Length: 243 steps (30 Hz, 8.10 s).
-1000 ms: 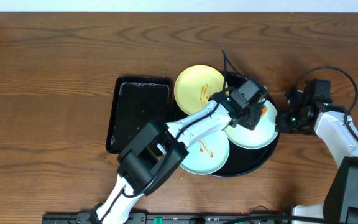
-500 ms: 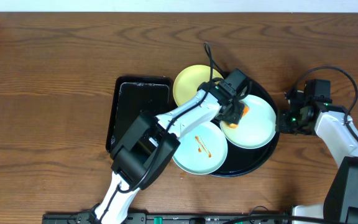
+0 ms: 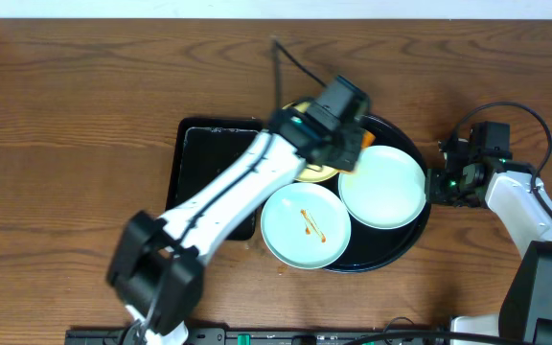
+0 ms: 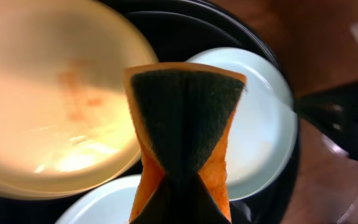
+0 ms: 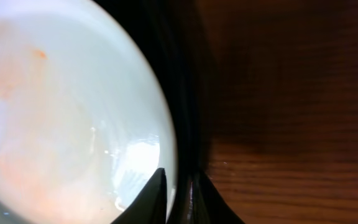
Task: Clean dirty plates on tray and stack at the side
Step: 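Return the sponge to the black water tray with the left gripper, then grasp the rim of the cleaned pale green plate with the right gripper, then lift the pale green plate and carry it right off the tray, then release the plate on the table and move the right gripper back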
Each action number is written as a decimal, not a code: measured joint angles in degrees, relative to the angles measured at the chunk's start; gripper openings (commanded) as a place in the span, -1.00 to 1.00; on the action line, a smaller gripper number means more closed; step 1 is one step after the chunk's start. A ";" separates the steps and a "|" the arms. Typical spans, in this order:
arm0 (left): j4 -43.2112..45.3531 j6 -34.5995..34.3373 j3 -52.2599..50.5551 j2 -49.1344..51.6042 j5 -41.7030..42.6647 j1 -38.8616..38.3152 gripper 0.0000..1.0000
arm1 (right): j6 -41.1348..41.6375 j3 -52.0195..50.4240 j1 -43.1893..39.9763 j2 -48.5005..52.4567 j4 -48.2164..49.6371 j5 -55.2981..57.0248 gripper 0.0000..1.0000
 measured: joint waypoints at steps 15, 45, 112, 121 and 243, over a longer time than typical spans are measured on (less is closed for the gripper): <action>-12.28 0.00 -0.02 -1.25 -5.84 21.57 -0.85 | -0.02 -0.02 0.00 0.00 -2.91 -2.10 -0.64; -13.53 0.00 -2.64 -1.25 -5.79 26.43 -0.85 | 4.00 -1.11 2.45 0.00 -3.32 -3.72 -0.81; -14.27 0.00 -2.67 -1.25 -5.79 26.43 -0.85 | 22.64 -9.03 2.36 -7.02 3.06 -3.67 -0.28; -14.43 0.00 -2.64 -1.25 -5.77 26.43 -0.85 | 22.88 -9.03 2.45 -2.80 4.44 -4.11 -0.49; -14.58 0.04 -2.67 -1.25 -5.77 26.43 -0.85 | 14.86 7.87 -19.06 -0.72 9.66 24.46 -0.92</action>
